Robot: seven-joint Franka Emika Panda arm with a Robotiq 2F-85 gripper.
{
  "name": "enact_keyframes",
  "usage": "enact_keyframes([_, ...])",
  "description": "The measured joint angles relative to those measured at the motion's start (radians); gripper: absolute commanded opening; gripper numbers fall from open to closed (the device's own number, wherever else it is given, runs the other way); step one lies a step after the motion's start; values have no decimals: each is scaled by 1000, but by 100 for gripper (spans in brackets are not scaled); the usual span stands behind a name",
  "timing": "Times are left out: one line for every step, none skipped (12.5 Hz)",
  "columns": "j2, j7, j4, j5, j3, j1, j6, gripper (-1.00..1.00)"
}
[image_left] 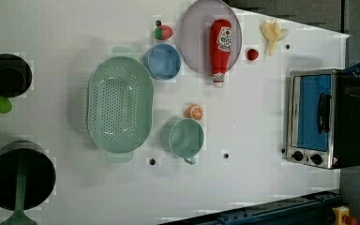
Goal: Pick ketchup from plate and place it on table.
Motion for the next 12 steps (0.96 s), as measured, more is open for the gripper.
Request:
enact_keyframes([-39,2,-35,12,26,-33,-105,60])
enact_keyframes([-88,8,-71,14,43,-58,-169,82])
enact_keyframes([-130,13,-88,12,48,-72,-199,99])
enact_keyframes([-159,16,-88,12,49,-78,-194,100])
enact_keyframes([-177,16,-75,12,52,-85,-187,100])
enact_keyframes([-182,16,-55,13,56,-89,-179,100])
enact_keyframes([-178,16,-37,20,59,-89,-173,100])
enact_keyframes([-166,18,-27,26,69,-91,-172,100])
enact_keyframes([-148,18,-24,26,81,-91,-172,100])
enact_keyframes([-121,17,-25,26,90,-90,-159,100])
enact_keyframes([-86,16,-28,26,99,-90,-132,100])
enact_keyframes([-43,10,-28,26,110,-90,-103,100])
